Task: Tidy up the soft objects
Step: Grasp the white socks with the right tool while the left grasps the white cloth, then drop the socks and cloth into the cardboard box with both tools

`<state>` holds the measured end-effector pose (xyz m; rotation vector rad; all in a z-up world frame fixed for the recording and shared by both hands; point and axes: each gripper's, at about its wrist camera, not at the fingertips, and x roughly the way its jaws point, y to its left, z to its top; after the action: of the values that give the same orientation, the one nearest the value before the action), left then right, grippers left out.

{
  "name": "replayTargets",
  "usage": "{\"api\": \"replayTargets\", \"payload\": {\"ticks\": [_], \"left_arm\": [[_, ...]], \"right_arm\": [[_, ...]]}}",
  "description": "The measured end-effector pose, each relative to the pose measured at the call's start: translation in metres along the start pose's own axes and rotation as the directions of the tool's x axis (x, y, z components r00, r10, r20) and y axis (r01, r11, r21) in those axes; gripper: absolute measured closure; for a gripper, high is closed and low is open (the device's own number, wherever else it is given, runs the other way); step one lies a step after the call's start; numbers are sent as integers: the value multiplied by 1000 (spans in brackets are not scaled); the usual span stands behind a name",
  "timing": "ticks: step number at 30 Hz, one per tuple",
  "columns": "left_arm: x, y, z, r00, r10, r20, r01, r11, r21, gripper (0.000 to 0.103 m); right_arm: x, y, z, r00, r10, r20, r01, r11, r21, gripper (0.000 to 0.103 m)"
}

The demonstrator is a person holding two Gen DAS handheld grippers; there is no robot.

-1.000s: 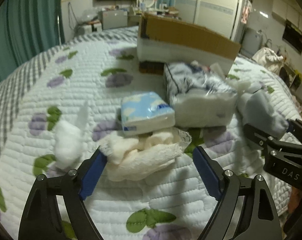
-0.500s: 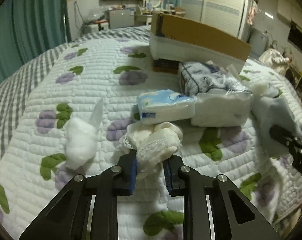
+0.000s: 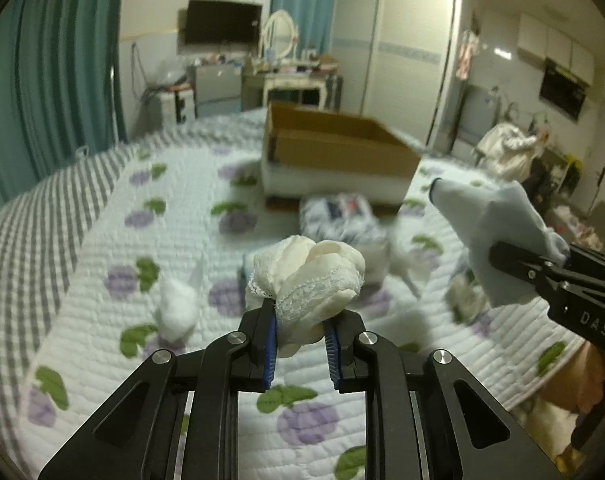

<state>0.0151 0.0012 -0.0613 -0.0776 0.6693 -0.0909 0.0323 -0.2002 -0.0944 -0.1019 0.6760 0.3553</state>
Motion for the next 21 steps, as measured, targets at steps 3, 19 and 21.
{"api": "replayTargets", "payload": {"ticks": [3, 19, 21], "left_arm": [[-11, -3, 24, 999, -32, 39, 32, 999, 11, 84], [51, -32, 165, 986, -61, 153, 41, 990, 133, 84], [71, -34, 175, 987, -56, 151, 35, 990, 134, 84]], "right_arm": [[-17, -2, 20, 999, 21, 50, -20, 1000, -7, 64], [24, -19, 184, 980, 52, 194, -30, 993, -113, 64], [48, -28, 194, 982, 51, 181, -33, 994, -104, 64]]}}
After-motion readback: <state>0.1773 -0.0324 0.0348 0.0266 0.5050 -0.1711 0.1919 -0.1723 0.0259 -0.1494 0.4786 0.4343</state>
